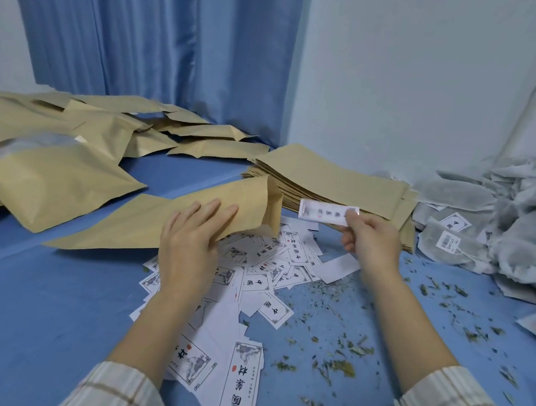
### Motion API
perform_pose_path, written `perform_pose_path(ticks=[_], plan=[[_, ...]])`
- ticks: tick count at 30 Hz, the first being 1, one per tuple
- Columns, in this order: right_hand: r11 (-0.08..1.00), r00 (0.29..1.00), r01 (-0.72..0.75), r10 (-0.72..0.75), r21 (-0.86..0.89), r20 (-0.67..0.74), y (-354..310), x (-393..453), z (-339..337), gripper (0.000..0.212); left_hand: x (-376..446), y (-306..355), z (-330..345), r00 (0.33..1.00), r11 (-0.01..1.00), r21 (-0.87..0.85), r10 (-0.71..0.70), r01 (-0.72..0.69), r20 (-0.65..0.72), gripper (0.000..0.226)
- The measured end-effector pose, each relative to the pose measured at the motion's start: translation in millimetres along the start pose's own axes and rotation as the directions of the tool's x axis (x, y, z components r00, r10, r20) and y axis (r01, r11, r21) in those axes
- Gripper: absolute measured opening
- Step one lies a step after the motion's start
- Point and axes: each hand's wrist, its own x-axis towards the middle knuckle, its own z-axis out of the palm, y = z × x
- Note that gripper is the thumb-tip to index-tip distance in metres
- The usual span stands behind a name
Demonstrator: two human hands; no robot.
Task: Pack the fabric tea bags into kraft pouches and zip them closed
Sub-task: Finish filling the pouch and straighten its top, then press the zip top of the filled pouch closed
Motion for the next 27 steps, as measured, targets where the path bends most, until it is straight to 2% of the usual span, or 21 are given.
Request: perform_pose_path(ticks=[2,4,6,9,11,12,13,15,17,20,22,23,25,27], plan=[[0.992,0.998,-0.021,0.013,0.126,0.06,-10.7,-1.9,-1.4,0.016,-0.1,1.9,0.6,1.0,1.0,-0.011,0.02,-0.02,-0.018,0.064],[0.987,0.989,-0.023,-0.001,0.161,0.15,-17.8,-9.1,5.4,0.015,-0.9,4.5,1.3,0.995,0.996,-0.021,0.089,-0.09,-0.045,0.064],[0.99,0.971,-0.017,-0.016,0.137,0.237,-20.7,-18.4,17.8,0.015,-2.3,7.1,2.8,0.984,0.984,-0.049,0.17,-0.173,-0.058,0.065],[1.0,0.953,-0.007,0.008,-0.006,0.302,-27.2,-27.4,35.5,0.02,-3.7,14.3,4.4,0.964,0.953,-0.145,0.261,-0.266,-0.053,0.06],[0.994,0.942,-0.108,0.094,0.027,0.321,-34.8,-29.7,45.0,0.007,-3.9,19.0,6.0,0.943,0.925,-0.18,0.33,-0.333,-0.047,0.057],[0.993,0.935,-0.117,0.103,0.022,0.338,-38.8,-31.2,47.6,0.008,-4.1,20.6,7.0,0.932,0.914,-0.186,0.36,-0.361,-0.04,0.058],[0.998,0.917,-0.065,0.061,-0.003,0.394,-42.2,-31.8,49.3,0.019,-4.5,21.4,7.9,0.924,0.906,-0.189,0.38,-0.379,-0.034,0.061],[0.987,0.853,0.071,0.013,-0.141,0.522,-48.1,-33.6,49.2,0.025,-4.9,21.4,7.5,0.918,0.899,-0.197,0.394,-0.392,-0.031,0.062],[0.944,0.832,0.161,0.028,-0.289,0.555,-49.2,-31.5,44.8,0.021,-3.8,22.2,5.0,0.909,0.887,-0.2,0.414,-0.416,-0.052,0.059],[0.797,0.841,0.346,-0.031,-0.495,0.539,-52.1,-26.2,34.2,0.011,-0.7,27.1,2.3,0.909,0.882,-0.218,0.398,-0.417,-0.129,0.053],[0.774,0.844,0.417,-0.135,-0.476,0.52,-57.8,-28.8,18.7,0.036,-0.2,32.2,-0.2,0.94,0.895,-0.291,0.302,-0.337,-0.161,0.051],[0.802,0.842,0.433,-0.196,-0.412,0.503,-61.7,-31.1,9.1,0.041,-0.5,33.9,-1.4,0.954,0.894,-0.339,0.248,-0.293,-0.168,0.051],[0.795,0.809,0.511,-0.317,-0.327,0.495,-68.5,-32.4,-10.5,0.034,-0.6,34.9,-4.7,0.968,0.871,-0.426,0.194,-0.245,-0.159,0.054],[0.69,0.735,0.637,-0.409,-0.344,0.541,-77.6,-30.8,-28.6,0.032,2.6,36.7,-11.9,0.973,0.84,-0.492,0.183,-0.229,-0.14,0.058]])
